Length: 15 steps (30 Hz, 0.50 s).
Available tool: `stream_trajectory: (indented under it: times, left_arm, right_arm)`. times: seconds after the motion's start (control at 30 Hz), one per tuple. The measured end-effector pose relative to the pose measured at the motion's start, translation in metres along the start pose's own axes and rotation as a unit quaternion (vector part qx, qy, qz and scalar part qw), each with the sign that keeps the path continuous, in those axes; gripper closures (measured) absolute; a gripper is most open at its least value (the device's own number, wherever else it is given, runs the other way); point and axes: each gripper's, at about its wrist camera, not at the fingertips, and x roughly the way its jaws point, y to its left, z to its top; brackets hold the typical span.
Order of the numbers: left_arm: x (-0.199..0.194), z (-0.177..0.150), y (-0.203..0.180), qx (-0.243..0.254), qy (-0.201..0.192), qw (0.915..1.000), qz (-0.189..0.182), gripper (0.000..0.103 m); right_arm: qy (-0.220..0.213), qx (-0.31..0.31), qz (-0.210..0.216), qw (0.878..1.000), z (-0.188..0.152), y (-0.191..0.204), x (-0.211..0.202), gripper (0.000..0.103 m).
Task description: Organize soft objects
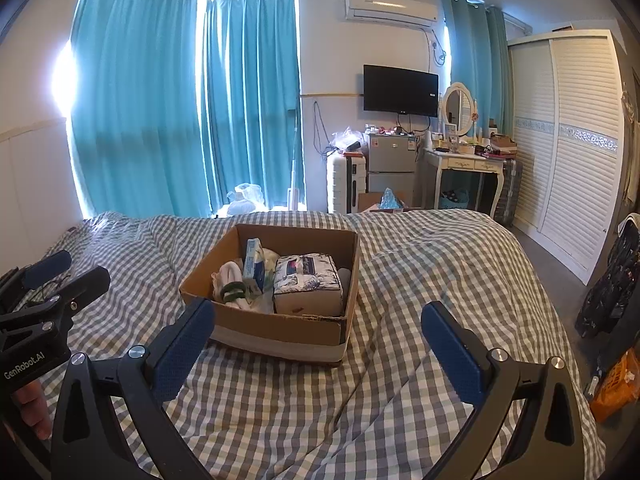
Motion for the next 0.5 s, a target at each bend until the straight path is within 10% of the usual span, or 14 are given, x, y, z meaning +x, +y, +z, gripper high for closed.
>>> stream_trajectory:
  times: [0.5]
  left_arm:
    - [-0.0015, 0.0004, -0.0037, 0.006, 0.0, 1.0, 0.004, 0.023]
  right_arm:
    - [0.002, 0.0, 0.0, 1.0, 0.0001, 0.003, 0.0019, 0.0]
